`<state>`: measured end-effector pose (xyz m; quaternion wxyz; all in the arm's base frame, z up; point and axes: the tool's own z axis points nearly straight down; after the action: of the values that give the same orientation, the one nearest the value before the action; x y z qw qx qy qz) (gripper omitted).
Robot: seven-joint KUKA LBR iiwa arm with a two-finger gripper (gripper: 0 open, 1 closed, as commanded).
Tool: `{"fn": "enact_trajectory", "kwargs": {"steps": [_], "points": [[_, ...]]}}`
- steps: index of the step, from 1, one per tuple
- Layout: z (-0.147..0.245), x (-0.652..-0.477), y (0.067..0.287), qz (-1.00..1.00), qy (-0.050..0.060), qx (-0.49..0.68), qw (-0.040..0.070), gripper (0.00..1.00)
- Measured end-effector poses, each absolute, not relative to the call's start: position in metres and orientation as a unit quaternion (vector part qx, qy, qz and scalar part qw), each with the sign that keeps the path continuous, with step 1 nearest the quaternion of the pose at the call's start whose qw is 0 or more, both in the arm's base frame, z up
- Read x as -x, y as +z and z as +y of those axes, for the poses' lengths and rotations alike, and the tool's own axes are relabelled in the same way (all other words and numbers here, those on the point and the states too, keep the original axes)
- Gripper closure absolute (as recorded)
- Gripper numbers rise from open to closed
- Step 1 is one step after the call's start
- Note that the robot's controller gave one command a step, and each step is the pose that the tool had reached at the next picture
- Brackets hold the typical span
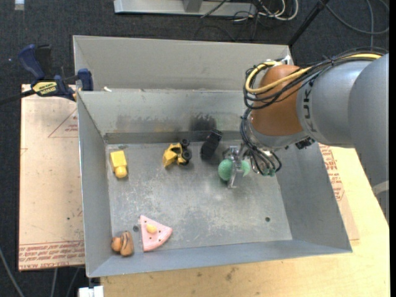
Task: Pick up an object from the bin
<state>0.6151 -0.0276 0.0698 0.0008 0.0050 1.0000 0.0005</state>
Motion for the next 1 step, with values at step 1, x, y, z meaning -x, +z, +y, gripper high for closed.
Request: {"fn": "enact_trajectory", "kwargs": {"steps": [1], "points": [[-0.0275,-0.6151,0.0698,1.0,0.0,-0.005,0.001,1.0]]}}
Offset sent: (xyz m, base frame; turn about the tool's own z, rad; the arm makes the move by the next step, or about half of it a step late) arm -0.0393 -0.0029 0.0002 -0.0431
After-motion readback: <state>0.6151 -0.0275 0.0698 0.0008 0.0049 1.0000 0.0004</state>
